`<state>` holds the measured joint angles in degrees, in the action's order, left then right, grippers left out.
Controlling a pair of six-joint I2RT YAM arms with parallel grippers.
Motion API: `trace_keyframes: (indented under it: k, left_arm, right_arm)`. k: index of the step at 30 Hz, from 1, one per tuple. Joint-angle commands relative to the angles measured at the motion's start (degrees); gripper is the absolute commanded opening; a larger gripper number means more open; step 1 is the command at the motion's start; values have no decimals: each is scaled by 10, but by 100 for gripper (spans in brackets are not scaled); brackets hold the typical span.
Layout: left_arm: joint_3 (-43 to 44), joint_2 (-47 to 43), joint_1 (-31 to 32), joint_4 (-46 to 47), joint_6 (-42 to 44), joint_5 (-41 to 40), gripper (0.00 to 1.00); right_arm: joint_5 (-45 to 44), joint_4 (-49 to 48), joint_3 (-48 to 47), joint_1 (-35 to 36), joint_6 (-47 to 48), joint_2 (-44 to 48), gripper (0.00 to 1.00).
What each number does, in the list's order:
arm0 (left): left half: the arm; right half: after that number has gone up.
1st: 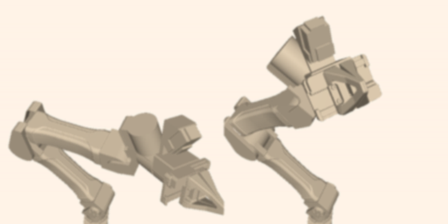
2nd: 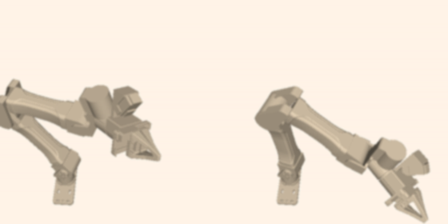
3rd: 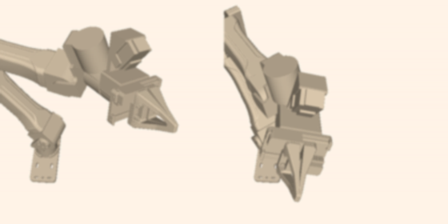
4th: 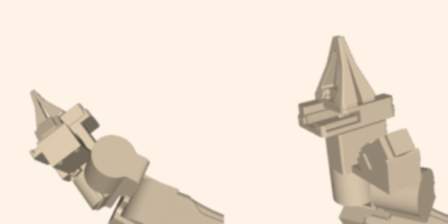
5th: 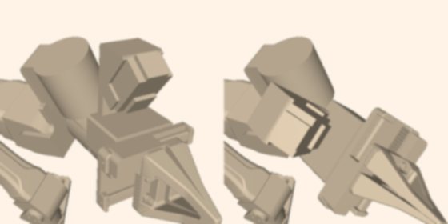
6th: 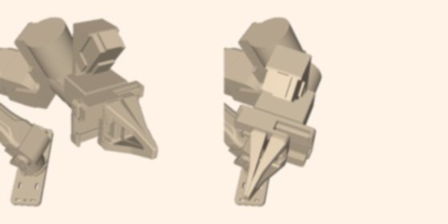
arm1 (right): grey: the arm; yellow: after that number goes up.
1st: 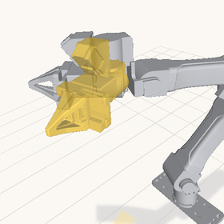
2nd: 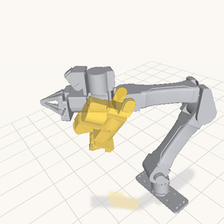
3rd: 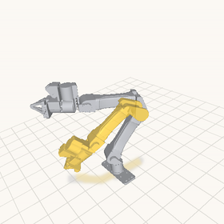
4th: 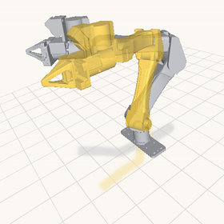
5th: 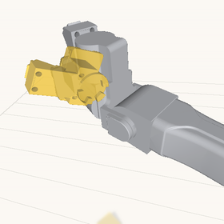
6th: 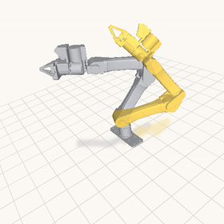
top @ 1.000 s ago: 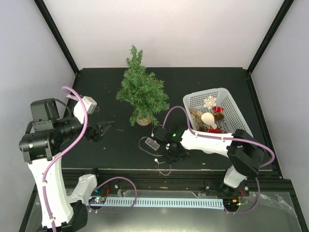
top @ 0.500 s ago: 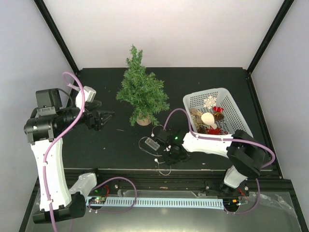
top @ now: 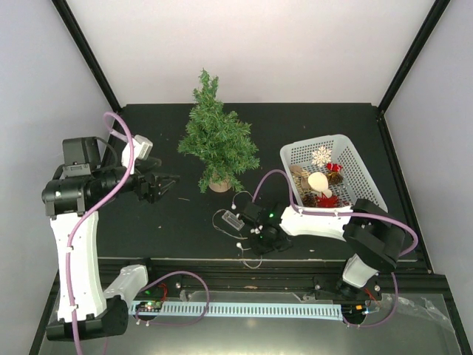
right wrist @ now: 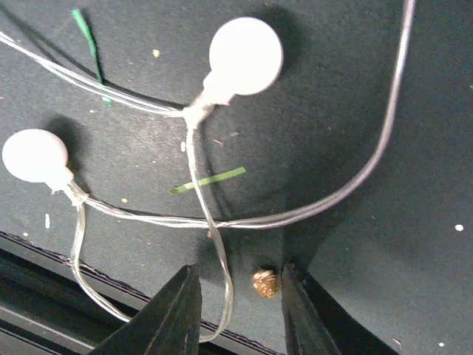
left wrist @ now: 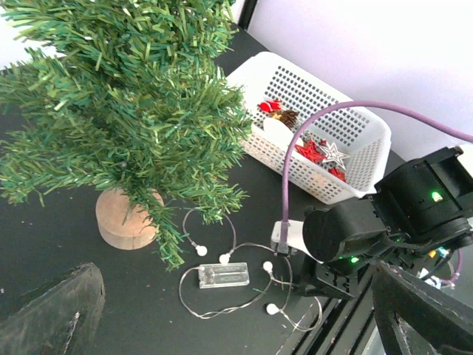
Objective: Decorate the small christmas tree
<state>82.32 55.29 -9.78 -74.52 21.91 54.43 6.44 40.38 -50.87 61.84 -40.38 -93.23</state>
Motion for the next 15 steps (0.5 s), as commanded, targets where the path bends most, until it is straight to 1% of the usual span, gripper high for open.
trace_keyframes:
  k: [1,4,9,12,14,15]
  left_arm:
    - [14,11,16,1,6,10,99]
    - [8,14,19,8,3,9,99]
    - [6,16,24,7,9,9,99]
    - [3,14,28,8,11,8,99]
    - [1,12,30,10,10,9,99]
    - [1,12,30,10,10,10,99]
  right_arm:
    - [19,-39,19,6,-18,-24,29]
    - [16,-30,7,12,-16,-39,23]
    - [14,-15,-8,36,-16,-74,19]
    - [15,-12,-8,50,-24,-88,11]
    - [9,-7,-4,55,-29,-85,3]
    - [3,-4,-2,55,-32,-79,1]
